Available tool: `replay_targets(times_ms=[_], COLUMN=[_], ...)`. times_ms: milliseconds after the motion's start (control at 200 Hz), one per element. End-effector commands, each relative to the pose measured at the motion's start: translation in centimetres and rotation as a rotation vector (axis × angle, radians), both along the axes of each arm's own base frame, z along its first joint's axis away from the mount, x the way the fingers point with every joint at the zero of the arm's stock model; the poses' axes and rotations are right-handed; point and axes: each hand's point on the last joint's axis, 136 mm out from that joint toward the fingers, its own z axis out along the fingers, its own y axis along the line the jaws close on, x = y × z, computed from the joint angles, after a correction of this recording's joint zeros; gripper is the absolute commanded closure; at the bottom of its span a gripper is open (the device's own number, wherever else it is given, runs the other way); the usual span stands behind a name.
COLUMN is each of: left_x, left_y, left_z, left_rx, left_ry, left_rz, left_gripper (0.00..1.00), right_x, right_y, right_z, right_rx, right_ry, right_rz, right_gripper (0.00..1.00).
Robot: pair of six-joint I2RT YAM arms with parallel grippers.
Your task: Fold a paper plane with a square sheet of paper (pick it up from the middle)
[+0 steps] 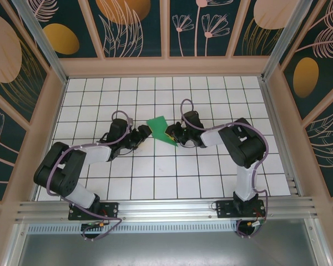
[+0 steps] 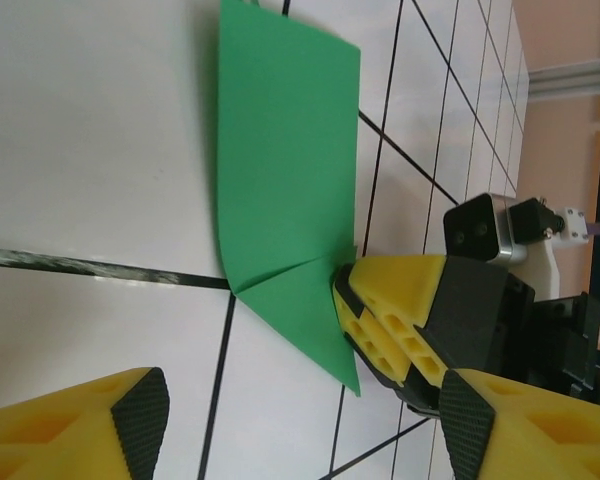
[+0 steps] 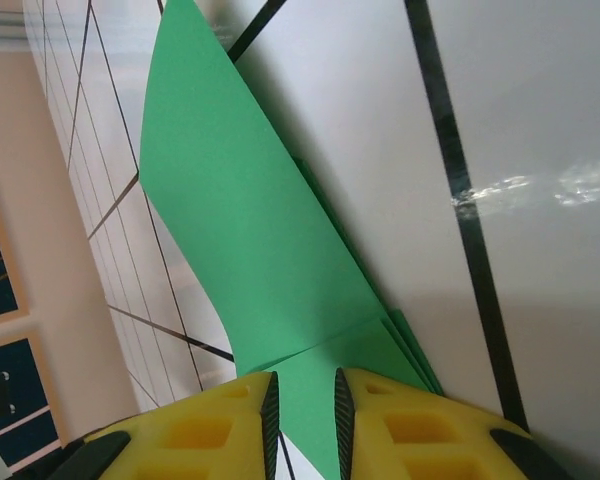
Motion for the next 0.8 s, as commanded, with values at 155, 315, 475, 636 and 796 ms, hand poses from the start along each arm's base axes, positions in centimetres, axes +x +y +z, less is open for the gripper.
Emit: replay_targets(times_ms=[155, 315, 475, 636, 796], left_x=[1.0, 1.4, 1.7, 1.9, 2.1], left_y=[-2.5, -3.2, -3.3, -3.1, -3.5], left_z=[-0.3, -0.7, -1.8, -2.4, -2.7], left_rx=[-0.007, -0.006, 0.018, 0.055, 0.060], left_ry=[0.022, 0.039, 0.082, 0.103, 0.120], left_rz=[-0.021, -0.026, -0.009, 0.004, -0.003], left_gripper=[0.30, 0.31, 0.30, 0.29, 0.28], right_x=[-1.3, -1.6, -0.8, -0.8, -0.7], right_y=[-1.2, -1.0, -1.7, -2.0, -2.1], right_z=[-2.8, -2.9, -3.1, -3.3, -3.4], right_rx=[-0.002, 0.006, 0.010, 0.009, 0.010], right_ry=[0.133, 0.142, 0.145, 0.147, 0.147], right_rz=[-0.025, -0.015, -0.028, -0.030, -0.029], right_gripper=[0.76, 0.76, 0.76, 0.76, 0.76])
